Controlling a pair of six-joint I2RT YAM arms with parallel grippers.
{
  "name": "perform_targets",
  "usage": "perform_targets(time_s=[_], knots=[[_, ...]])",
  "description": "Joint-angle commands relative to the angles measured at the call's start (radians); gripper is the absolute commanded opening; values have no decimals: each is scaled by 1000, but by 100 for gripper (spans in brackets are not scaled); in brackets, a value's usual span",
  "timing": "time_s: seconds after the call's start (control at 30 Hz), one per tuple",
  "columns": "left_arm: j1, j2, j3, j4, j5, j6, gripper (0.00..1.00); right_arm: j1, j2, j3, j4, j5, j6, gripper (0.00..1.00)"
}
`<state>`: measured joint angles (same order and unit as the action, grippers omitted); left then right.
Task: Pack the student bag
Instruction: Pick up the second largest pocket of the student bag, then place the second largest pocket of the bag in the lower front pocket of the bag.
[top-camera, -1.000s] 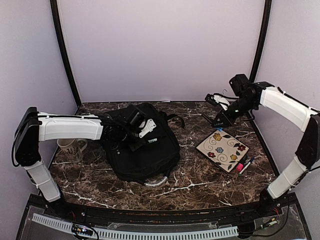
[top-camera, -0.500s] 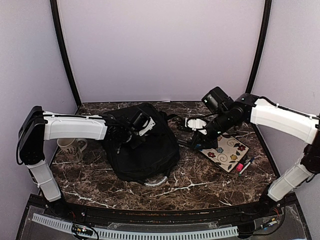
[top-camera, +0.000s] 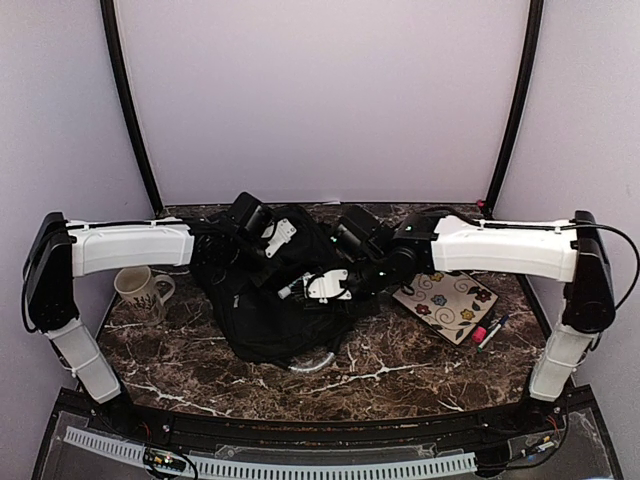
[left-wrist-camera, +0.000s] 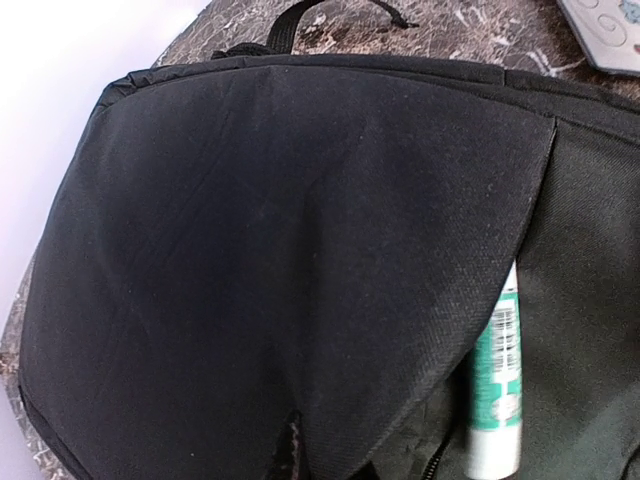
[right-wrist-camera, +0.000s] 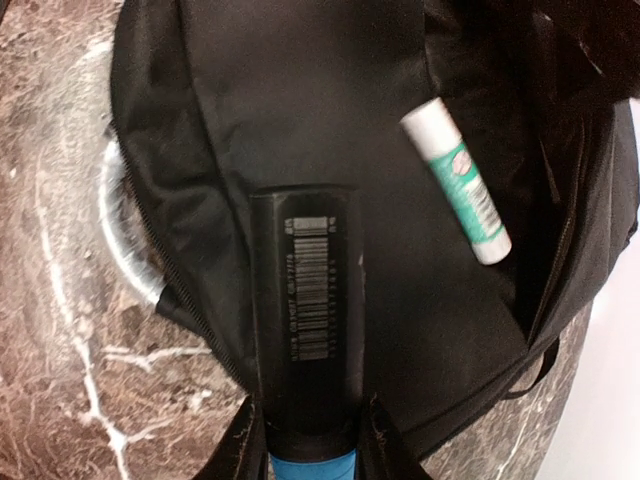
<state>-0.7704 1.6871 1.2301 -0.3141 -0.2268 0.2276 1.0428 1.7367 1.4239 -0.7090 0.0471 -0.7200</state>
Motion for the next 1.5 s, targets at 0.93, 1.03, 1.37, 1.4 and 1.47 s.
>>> perform_targets(time_s=[0.93, 1.03, 1.37, 1.4, 1.47], knots=[[134, -172, 63, -29, 451, -86, 0, 60, 424, 135, 790, 506, -428, 3], [134, -166, 64, -35, 444, -83, 0, 40, 438, 150, 822, 502, -416, 3], [132, -292, 108, -111, 246, -101, 57, 33, 429, 125, 761, 434, -334, 2], [132, -332, 110, -117, 208, -123, 58, 33, 425, 123, 754, 425, -323, 2], [129, -428, 81, -111, 166, -177, 58, 33, 417, 110, 755, 416, -311, 2]])
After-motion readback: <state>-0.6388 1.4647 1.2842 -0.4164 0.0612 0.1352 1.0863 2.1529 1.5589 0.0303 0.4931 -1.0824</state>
